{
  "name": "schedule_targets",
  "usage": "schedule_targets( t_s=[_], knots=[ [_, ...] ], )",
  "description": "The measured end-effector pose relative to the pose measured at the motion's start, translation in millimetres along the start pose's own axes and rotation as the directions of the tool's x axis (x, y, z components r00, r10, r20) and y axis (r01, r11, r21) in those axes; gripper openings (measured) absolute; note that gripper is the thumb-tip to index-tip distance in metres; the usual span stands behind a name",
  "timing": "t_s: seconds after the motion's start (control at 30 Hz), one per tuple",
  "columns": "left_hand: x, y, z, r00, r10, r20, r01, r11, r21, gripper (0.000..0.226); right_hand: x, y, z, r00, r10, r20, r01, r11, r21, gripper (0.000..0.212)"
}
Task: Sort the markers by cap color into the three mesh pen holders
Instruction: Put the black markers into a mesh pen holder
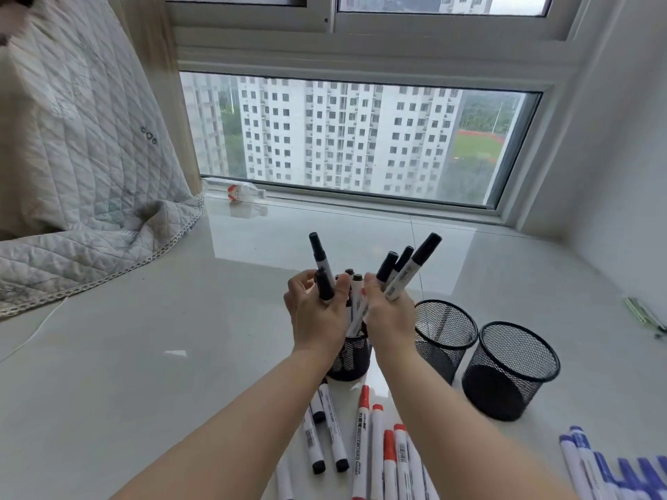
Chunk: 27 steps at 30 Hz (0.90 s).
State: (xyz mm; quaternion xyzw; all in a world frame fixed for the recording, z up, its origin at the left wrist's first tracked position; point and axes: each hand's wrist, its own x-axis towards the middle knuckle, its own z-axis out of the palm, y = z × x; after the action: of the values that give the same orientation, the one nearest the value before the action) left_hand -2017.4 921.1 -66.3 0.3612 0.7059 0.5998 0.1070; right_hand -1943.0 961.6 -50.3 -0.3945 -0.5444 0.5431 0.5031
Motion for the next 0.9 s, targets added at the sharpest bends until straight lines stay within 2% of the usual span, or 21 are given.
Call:
schedule_targets(
  t_s=[0.13, 0.23, 0.33, 0.4, 0.47, 0.57, 0.67, 0.73, 0.9],
  knots=[
    [-7.1, -16.9, 1.3, 0.999, 0.044, 0.018, -0.046, 0.992, 0.114, 0.015, -1.2, 8.8, 2.3, 0.998, -0.062, 0.014, 0.063, 0.989, -0.135, 0.011],
    [-11.1, -18.6, 2.7, 0.991, -0.050, 0.122, 0.035, 0.991, 0.127, 0.018, -4.5, 15.1, 5.7, 0.999, -0.028, 0.027, 0.034, 0.965, -0.261, 0.024],
    [-12.6, -12.1, 0.5, 0.986, -0.076, 0.151, 0.067, 0.996, 0.064, 0.019, -7.0, 17.1, 4.5, 0.995, 0.042, 0.094, -0.021, 0.977, -0.213, 0.014],
    [-12.0, -9.2, -1.1, 0.992, -0.044, 0.121, 0.041, 0.999, 0.030, 0.018, -4.6, 15.8, 0.8, 0.993, 0.079, 0.091, -0.067, 0.990, -0.120, 0.024],
    [-9.6, -6.0, -2.7, 0.998, -0.001, 0.058, 0.001, 1.000, 0.006, 0.010, -0.8, 11.6, -1.7, 0.996, 0.047, 0.081, -0.040, 0.995, -0.087, 0.025],
    [-5.3, -0.9, -2.5, 0.999, -0.032, 0.004, 0.032, 0.998, -0.052, 0.015, 0.6, 6.1, -0.6, 0.999, -0.020, 0.034, 0.023, 0.993, -0.114, 0.008],
    [-5.4, -0.4, -1.6, 0.999, -0.045, 0.009, 0.045, 0.997, -0.062, 0.015, -2.1, 12.7, 2.1, 0.999, -0.045, 0.006, 0.046, 0.986, -0.160, 0.011],
    [-5.3, -3.1, -2.6, 0.999, -0.042, 0.005, 0.042, 0.998, -0.047, 0.020, -5.2, 19.4, 2.4, 0.998, -0.056, -0.008, 0.055, 0.991, -0.121, 0.010],
    [-6.6, -12.6, -5.7, 0.995, -0.081, 0.052, 0.082, 0.997, -0.011, 0.020, -13.1, 40.1, -1.3, 1.000, -0.004, 0.017, 0.007, 0.980, -0.199, 0.006]
  ],
)
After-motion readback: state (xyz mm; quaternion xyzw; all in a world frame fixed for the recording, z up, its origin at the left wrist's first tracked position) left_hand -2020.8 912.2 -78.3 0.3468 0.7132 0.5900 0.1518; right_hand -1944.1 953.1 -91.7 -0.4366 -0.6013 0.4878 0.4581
